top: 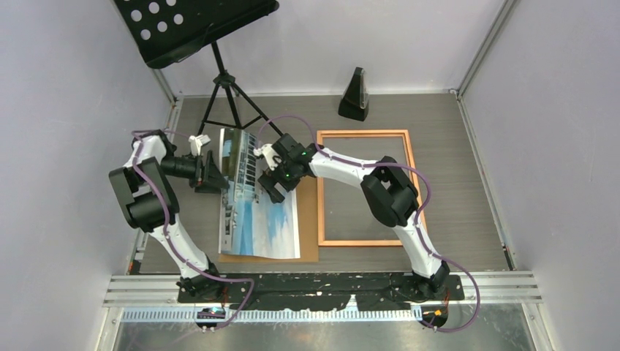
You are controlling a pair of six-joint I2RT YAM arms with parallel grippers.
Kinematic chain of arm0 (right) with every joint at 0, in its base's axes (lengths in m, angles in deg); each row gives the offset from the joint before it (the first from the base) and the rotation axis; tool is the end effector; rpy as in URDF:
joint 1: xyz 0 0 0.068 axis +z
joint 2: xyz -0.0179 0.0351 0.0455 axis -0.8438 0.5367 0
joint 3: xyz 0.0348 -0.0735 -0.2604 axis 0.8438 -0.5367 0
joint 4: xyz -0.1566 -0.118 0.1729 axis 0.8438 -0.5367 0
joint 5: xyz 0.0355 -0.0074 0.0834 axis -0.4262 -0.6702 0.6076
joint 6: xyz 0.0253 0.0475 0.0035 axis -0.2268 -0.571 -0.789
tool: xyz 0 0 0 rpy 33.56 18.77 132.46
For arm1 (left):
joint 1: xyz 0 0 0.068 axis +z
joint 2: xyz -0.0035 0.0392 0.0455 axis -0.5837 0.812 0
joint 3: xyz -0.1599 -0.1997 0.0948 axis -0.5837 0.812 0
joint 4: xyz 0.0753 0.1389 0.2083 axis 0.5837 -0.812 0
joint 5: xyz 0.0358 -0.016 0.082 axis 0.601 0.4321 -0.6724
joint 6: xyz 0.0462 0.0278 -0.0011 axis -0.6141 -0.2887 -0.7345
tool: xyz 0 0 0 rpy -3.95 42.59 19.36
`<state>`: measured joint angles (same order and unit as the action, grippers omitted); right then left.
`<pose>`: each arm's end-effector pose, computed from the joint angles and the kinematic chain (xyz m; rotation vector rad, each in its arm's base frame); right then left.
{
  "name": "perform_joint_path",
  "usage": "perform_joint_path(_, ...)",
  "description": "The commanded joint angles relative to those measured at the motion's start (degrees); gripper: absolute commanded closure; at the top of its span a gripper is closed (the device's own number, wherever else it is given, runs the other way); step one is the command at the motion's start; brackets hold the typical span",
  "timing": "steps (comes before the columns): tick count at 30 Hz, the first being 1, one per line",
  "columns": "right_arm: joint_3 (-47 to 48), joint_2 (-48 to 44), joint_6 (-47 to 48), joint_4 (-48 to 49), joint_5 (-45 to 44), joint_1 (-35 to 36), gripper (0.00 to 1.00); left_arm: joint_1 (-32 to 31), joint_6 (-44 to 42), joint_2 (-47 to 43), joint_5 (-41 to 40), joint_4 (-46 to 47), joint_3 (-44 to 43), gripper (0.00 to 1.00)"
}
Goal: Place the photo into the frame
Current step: Pick up the photo at the center of the board.
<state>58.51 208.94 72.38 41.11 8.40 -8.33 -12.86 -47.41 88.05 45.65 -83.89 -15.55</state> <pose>0.3121 0.3759 0.1700 -1.2995 2.2911 0.6150 0.3034 0.0971 0.1995 0.0736 2.6416 -1.3519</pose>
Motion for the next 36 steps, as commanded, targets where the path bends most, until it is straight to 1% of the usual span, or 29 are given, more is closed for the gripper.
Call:
perform_joint_path(1, -2.1, 1.9, -1.5, -0.9, 1.9, -0.4, 0.0, -2.2, -3.2, -2.9, 5.7, -2.5, -1.8, 0.24)
perform_joint_path(13, -2.3, 2.9, -3.0, -0.6, 3.7, -2.6, 0.0, -4.3, -12.9, -7.6, 9.3, -9.3, -2.6, 0.21)
perform_joint_path(21, -2.2, 3.0, -3.8, -0.6, 3.7, -2.9, 0.0, -7.5, -13.0, -9.9, 9.6, -7.8, 0.0, 0.2)
perform_joint_path(25, -2.5, 2.9, -4.2, -0.5, 4.2, -3.2, 0.0, -7.7, -12.9, -10.9, 10.6, -7.2, 0.4, 0.2)
perform_joint_path(36, -2.5, 3.5, -5.4, -0.3, 6.1, -3.9, 0.0, -9.0, -16.9, -12.3, 17.4, -12.3, -0.2, 0.19)
